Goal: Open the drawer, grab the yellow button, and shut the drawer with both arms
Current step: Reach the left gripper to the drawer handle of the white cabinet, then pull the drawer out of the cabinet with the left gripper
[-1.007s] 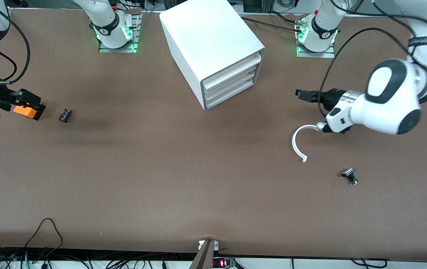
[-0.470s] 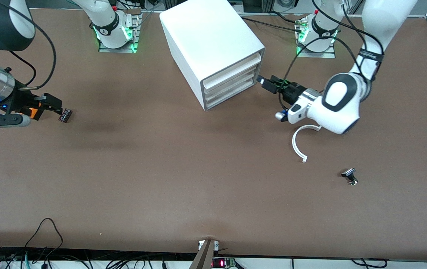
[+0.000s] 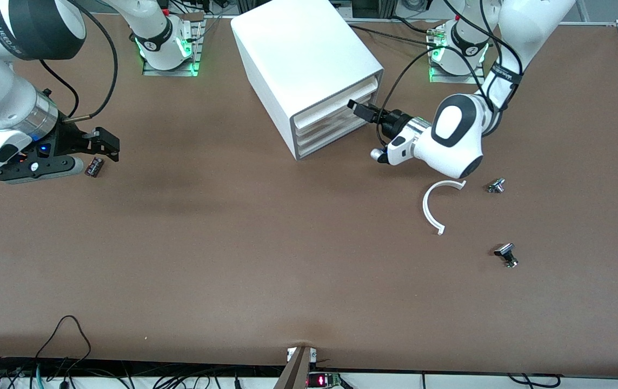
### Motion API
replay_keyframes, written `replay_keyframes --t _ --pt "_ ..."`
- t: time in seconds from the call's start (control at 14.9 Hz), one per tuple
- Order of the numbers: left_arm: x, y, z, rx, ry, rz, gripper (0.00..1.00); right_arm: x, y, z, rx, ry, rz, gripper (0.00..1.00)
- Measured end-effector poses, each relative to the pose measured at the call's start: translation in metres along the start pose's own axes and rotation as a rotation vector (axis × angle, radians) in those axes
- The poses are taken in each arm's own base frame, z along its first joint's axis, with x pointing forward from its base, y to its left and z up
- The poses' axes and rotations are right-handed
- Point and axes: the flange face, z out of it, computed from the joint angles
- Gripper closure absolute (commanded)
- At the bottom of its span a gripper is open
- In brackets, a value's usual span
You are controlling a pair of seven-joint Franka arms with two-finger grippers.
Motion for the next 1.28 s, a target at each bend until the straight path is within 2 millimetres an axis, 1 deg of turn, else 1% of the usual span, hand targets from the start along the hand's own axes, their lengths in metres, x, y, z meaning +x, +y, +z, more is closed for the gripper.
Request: replay_keyframes --t 0.07,0.13,0.2,0.34,0.4,0.6,0.74,0.81,0.87,0.94,1.07,1.14,1.28 --pt "0.0 0.0 0.008 0.003 -0.001 -0.001 0.09 0.0 0.002 0.0 0.0 -0.004 0.003 0.0" --pt "-0.001 -0.001 0.014 0.007 -0.006 -0.002 0.2 0.0 0.003 -0.001 0.0 -0.001 0.006 0.0" --pt "-0.002 -0.001 0.017 0.009 -0.01 -0.003 0.37 0.0 0.004 -0.006 -0.001 0.009 0.007 0.0" --pt "-0.002 -0.003 0.018 0.009 -0.011 -0.004 0.93 0.001 0.004 -0.015 -0.001 0.024 0.005 0.0" --pt "-0.002 -0.002 0.017 0.004 -0.009 -0.001 1.0 0.002 0.004 -0.012 -0.001 0.019 0.005 0.0" --pt "-0.003 0.006 0.013 -0.008 -0.001 0.017 1.0 0.008 0.013 0.004 -0.002 -0.009 -0.024 0.0" --pt "-0.003 0.007 0.01 0.002 0.001 0.042 1.0 0.01 0.02 0.009 -0.002 -0.015 -0.079 0.0" --pt "-0.003 0.008 0.004 0.017 0.011 0.051 1.0 0.011 0.02 0.011 -0.002 -0.017 -0.093 0.0" --pt "-0.001 0.008 -0.008 0.031 0.033 0.06 1.0 0.013 0.017 0.011 -0.002 -0.016 -0.104 0.0" --pt "0.001 0.007 -0.027 0.038 0.066 0.063 1.0 0.015 0.011 0.011 -0.002 -0.013 -0.115 0.0" --pt "0.005 0.0 -0.075 0.022 0.148 0.073 1.0 0.017 -0.007 0.01 -0.002 -0.001 -0.147 0.0" --pt "0.007 -0.004 -0.092 0.013 0.18 0.085 1.0 0.019 -0.015 0.01 0.004 0.009 -0.161 0.0" --pt "0.009 -0.007 -0.11 0.011 0.233 0.088 1.0 0.027 -0.038 0.014 0.027 0.043 -0.202 0.0"
